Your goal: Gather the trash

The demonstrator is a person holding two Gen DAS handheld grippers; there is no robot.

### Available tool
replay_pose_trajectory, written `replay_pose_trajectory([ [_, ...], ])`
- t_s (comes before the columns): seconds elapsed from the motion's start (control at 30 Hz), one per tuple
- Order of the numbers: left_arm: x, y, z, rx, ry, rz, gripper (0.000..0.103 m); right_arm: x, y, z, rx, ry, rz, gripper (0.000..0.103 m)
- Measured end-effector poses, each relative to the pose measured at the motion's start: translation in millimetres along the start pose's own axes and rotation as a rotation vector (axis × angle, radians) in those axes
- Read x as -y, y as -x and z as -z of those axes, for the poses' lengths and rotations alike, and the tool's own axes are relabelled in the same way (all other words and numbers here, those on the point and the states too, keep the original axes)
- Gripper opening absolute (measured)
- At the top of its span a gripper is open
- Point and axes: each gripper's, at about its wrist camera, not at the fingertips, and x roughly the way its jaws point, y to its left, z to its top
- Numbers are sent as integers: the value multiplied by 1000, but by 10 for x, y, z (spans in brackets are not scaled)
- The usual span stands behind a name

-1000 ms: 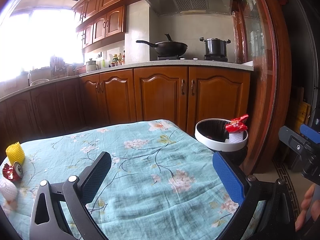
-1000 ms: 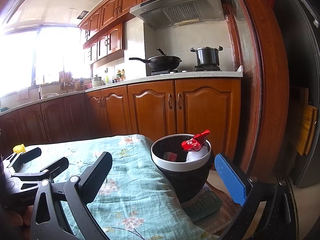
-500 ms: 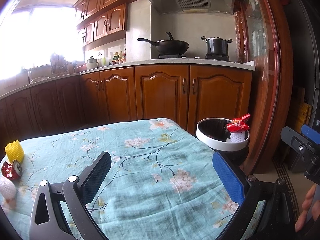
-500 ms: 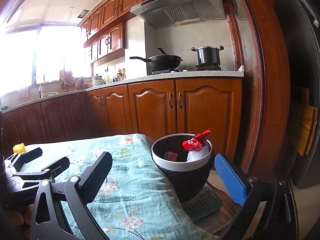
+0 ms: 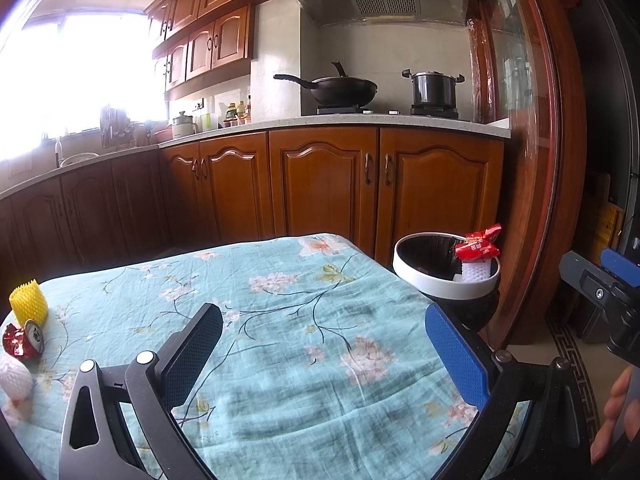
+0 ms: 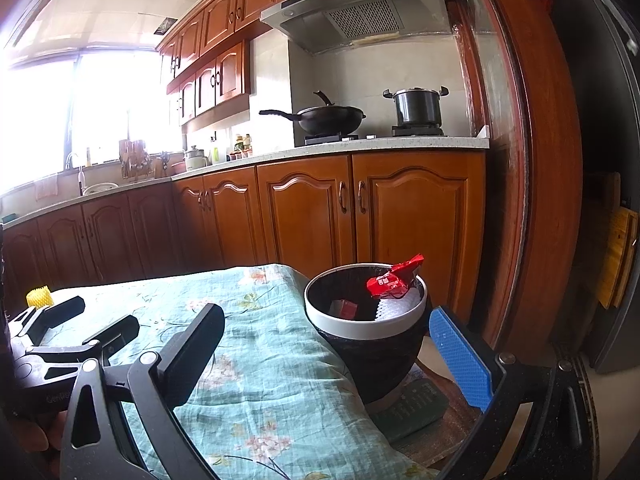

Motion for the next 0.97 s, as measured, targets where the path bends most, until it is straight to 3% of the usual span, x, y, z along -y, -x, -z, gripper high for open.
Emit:
replay_pose_trajectory([
  [0.97,-52,-30,-36,-19,5,27,102,48,-139,0,-38,-20,-12,103],
])
